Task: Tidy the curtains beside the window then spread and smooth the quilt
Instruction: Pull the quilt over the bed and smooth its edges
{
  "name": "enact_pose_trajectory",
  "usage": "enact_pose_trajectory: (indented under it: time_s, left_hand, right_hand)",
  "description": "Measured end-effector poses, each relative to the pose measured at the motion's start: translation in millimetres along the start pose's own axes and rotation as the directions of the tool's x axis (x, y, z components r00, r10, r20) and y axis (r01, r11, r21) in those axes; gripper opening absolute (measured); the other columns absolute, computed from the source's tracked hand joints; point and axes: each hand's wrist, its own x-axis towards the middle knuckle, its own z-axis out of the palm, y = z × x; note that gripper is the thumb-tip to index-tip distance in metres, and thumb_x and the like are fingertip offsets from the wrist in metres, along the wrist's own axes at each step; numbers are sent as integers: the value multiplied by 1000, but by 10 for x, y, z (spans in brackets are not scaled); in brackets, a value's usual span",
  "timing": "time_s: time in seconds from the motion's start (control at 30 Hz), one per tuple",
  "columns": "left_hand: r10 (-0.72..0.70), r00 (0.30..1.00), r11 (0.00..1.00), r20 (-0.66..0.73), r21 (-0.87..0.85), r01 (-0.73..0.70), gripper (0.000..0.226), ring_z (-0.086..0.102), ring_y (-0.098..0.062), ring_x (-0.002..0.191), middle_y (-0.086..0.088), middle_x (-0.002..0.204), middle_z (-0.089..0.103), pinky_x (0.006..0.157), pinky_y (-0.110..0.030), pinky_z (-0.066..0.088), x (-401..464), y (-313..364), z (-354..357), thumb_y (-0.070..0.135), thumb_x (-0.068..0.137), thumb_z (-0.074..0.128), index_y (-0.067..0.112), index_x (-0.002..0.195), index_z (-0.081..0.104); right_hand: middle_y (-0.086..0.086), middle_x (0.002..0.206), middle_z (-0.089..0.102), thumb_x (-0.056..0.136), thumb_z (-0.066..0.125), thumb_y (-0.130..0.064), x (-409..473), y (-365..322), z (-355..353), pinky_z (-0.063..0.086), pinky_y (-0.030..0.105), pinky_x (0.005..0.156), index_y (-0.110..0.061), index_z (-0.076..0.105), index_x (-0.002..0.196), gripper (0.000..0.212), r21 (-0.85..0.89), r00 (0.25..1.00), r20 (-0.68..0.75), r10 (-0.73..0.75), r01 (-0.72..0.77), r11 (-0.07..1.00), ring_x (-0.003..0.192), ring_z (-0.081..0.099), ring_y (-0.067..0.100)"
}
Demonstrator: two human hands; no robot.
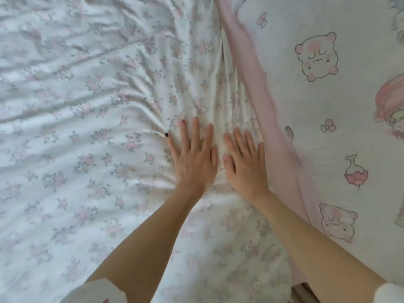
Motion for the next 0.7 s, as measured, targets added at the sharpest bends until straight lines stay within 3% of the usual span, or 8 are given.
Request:
enact_pose_trajectory:
  time_s: [0.2, 0.27, 0.33, 0.4, 0.47, 0.6, 0.67, 0.7]
  left_hand:
    - [51, 998, 999, 41, 5, -52, 53, 3, -34, 144, -7, 157, 13, 111, -65, 1, -757, 192, 30, 42, 97, 23, 26, 148, 18]
    - [73, 996, 997, 48, -8, -73, 54, 5, -35, 144, -8, 156, 15, 110, -66, 5, -1028, 242, 9, 41, 96, 26, 26, 147, 20]
    - [70, 996, 998, 52, -16, -69, 53, 10, -36, 143, -9, 155, 20, 109, -67, 9, -1223, 260, -4, 40, 95, 27, 26, 146, 25]
    - [40, 998, 999, 47, -11, -39, 52, 13, -37, 142, -9, 155, 22, 108, -69, 9, -1504, 300, -34, 39, 94, 29, 26, 145, 29]
    - [0, 998, 1000, 68, -14, 1, 53, 12, -39, 142, -10, 155, 21, 105, -70, 7, -1721, 314, -21, 39, 93, 30, 26, 145, 30]
    - [-55, 991, 998, 121, 7, 55, 54, 12, -46, 140, -13, 155, 20, 100, -74, 14, -2005, 391, 2, 39, 92, 33, 28, 145, 28]
    - [-94, 986, 996, 140, 7, 94, 56, 5, -46, 141, -10, 157, 13, 100, -75, 13, -2174, 577, 32, 40, 93, 34, 31, 147, 21]
    - [-113, 981, 993, 160, -12, 116, 58, 1, -44, 142, -8, 158, 10, 101, -75, 11, -2227, 654, 49, 41, 93, 35, 32, 147, 17]
  right_hand:
    - [2, 158, 6, 98, 27, -30, -615, 247, 73, 6, 44, 118, -26, 16, 147, 50, 165, 997, 41, 64, -70, 984, 146, 3, 20]
    - [4, 154, 22, 96, 36, -27, -923, 339, 89, 17, 35, 116, -21, 27, 143, 48, 330, 994, -29, 107, -92, 940, 142, 18, 19]
    - [0, 137, 43, 93, 40, -34, -1215, 400, 99, 33, 29, 104, -22, 39, 135, 43, 542, 955, -84, 286, -197, 817, 126, 40, 15]
    - [-9, 112, 55, 90, 40, -45, -1613, 474, 154, 43, 23, 81, -29, 47, 119, 34, 711, 894, 42, 445, -340, 615, 106, 54, 14]
    - [-17, 98, 56, 90, 43, -46, -1894, 529, 230, 40, 18, 68, -32, 46, 108, 23, 738, 869, 176, 462, -428, 523, 97, 57, 10]
    - [-10, 100, 61, 89, 48, -46, -2083, 642, 341, 49, 30, 80, -27, 51, 104, 24, 715, 848, 351, 396, -516, 472, 94, 59, 11]
    - [-6, 92, 64, 94, 42, -41, -2169, 663, 303, 49, 21, 74, -20, 59, 103, 29, 751, 845, 424, 326, -529, 396, 86, 60, 10]
    - [-6, 88, 63, 96, 39, -37, -2193, 669, 274, 45, 12, 67, -13, 59, 103, 32, 762, 867, 381, 322, -492, 422, 80, 58, 7]
